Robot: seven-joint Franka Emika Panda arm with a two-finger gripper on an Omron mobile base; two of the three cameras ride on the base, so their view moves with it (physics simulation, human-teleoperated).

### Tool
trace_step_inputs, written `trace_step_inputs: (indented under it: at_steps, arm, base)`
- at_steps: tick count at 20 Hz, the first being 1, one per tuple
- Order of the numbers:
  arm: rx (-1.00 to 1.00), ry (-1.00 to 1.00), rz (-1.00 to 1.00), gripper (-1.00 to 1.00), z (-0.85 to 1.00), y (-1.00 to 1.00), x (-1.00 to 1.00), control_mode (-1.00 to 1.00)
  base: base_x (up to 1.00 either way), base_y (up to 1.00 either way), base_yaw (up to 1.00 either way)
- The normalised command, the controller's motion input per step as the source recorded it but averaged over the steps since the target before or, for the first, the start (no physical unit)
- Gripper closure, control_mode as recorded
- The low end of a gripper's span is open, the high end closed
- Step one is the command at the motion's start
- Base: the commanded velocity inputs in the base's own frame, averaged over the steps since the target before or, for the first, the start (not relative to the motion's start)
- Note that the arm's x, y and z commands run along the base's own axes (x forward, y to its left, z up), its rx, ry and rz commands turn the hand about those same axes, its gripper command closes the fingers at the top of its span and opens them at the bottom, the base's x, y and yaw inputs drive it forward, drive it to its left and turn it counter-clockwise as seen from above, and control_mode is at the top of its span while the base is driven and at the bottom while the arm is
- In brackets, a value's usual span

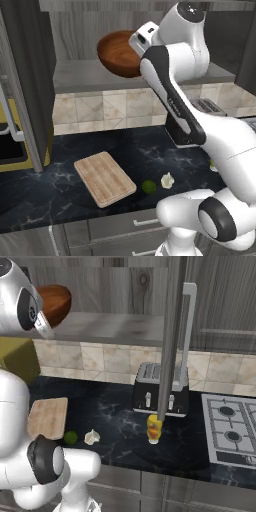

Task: Open the cabinet. Place the bowl and condiment on the counter. Then place the lime and garlic on the cutting board.

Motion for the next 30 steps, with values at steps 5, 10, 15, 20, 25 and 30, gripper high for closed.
trace_step_inputs:
  at_steps: [5,10,15,20,25,30]
  arm:
    - [0.0,0.0,0.05,1.0,0.0,-0.53,-1.0,-1.0]
    - [0.0,0.03,0.06,1.0,-0.01,-0.47,-0.96,-1.0]
    - [0.0,0.11,0.07,1.0,-0.14,-0.39,-0.75,-1.0]
    - [-0.02,0.09,0.07,1.0,-0.31,-0.16,-0.67,-1.0]
    - [-0.04,0.06,0.08,1.0,-0.34,-0.01,-0.62,-1.0]
    - [-0.07,0.11,0.02,1.0,-0.49,0.0,-0.11,-1.0]
  base:
    - [0.0,0.0,0.0]
    - [0.0,0.0,0.0]
    - [0.0,0.0,0.0]
    - [0.0,0.0,0.0]
    - [0.0,0.0,0.0]
    - [0.0,0.0,0.0]
